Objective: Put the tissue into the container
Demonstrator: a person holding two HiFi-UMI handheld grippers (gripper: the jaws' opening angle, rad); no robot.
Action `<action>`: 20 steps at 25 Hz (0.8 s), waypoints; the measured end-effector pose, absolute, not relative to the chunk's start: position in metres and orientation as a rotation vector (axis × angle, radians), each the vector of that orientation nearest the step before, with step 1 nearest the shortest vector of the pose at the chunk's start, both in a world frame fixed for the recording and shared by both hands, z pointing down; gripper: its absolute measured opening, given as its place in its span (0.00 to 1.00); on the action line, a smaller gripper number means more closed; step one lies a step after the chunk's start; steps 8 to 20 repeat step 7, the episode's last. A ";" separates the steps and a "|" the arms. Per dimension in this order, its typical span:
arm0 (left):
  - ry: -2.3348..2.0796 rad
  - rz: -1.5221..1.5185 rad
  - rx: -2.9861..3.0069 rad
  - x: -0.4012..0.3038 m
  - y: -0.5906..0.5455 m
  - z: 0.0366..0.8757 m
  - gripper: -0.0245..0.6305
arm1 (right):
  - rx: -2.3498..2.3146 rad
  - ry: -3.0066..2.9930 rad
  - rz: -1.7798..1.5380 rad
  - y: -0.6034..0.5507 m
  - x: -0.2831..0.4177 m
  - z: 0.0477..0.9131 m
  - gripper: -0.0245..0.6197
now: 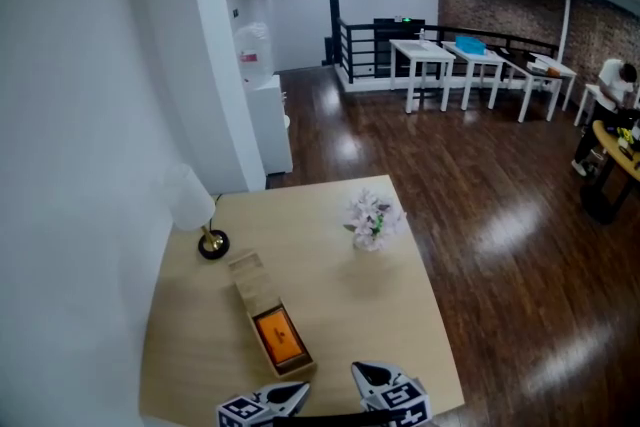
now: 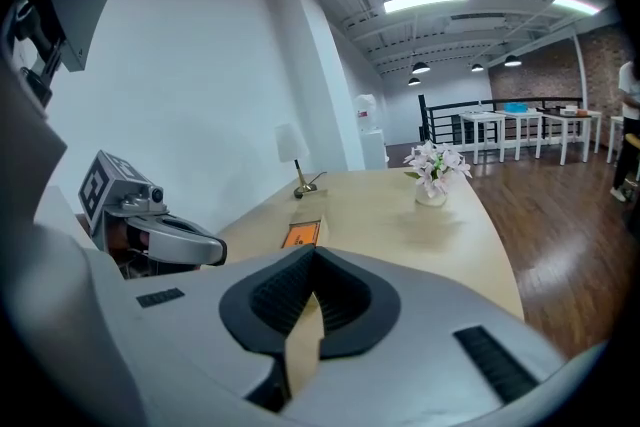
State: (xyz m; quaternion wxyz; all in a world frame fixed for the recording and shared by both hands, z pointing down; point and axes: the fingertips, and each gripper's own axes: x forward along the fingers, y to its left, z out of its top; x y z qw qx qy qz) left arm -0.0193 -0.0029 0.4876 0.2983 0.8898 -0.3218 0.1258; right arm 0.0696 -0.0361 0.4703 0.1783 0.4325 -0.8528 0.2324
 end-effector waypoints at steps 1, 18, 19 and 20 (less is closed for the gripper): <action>-0.851 0.339 2.366 -0.019 -0.003 0.488 0.05 | 1.220 -2.412 0.655 -0.036 0.069 0.470 0.04; -0.843 0.361 2.365 -0.018 0.000 0.490 0.05 | 1.209 -2.377 0.659 -0.032 0.070 0.471 0.04; -0.843 0.361 2.365 -0.018 0.000 0.490 0.05 | 1.209 -2.377 0.659 -0.032 0.070 0.471 0.04; -0.843 0.361 2.365 -0.018 0.000 0.490 0.05 | 1.209 -2.377 0.659 -0.032 0.070 0.471 0.04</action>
